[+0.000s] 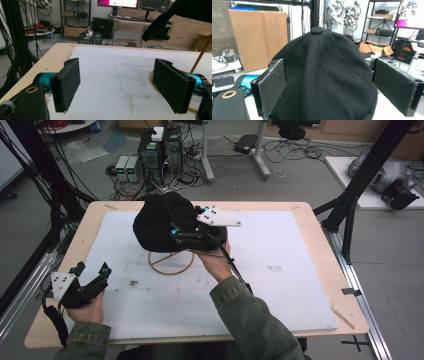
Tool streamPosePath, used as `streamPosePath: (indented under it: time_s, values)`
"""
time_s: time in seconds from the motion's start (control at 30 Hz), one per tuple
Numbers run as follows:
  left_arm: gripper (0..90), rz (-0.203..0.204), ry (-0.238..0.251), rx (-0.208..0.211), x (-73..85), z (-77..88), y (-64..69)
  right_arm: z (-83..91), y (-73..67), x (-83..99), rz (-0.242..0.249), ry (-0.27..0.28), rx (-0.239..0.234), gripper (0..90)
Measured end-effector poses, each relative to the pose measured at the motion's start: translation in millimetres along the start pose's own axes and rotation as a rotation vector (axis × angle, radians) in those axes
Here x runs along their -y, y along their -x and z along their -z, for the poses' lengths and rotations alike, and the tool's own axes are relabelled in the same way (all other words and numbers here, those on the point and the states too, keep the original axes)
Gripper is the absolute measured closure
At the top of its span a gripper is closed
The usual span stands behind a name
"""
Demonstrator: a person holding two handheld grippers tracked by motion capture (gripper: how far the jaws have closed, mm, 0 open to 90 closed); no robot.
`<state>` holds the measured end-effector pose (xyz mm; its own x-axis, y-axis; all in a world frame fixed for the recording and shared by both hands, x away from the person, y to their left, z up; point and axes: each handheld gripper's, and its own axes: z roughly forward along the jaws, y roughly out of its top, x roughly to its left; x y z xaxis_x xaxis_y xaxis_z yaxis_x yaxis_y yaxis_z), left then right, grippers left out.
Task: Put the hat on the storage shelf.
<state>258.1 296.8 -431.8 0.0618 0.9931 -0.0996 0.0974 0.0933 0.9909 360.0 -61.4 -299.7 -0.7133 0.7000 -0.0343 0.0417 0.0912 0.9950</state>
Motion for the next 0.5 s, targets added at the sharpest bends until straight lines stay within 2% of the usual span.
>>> streamPosePath:
  time_s: [0.5]
  values:
    - [22.8, -0.007, -0.003, 0.008, 0.3, -1.6, 2.2, 30.5, 31.8, 10.2, -0.034, 0.000, 0.075, 11.3]
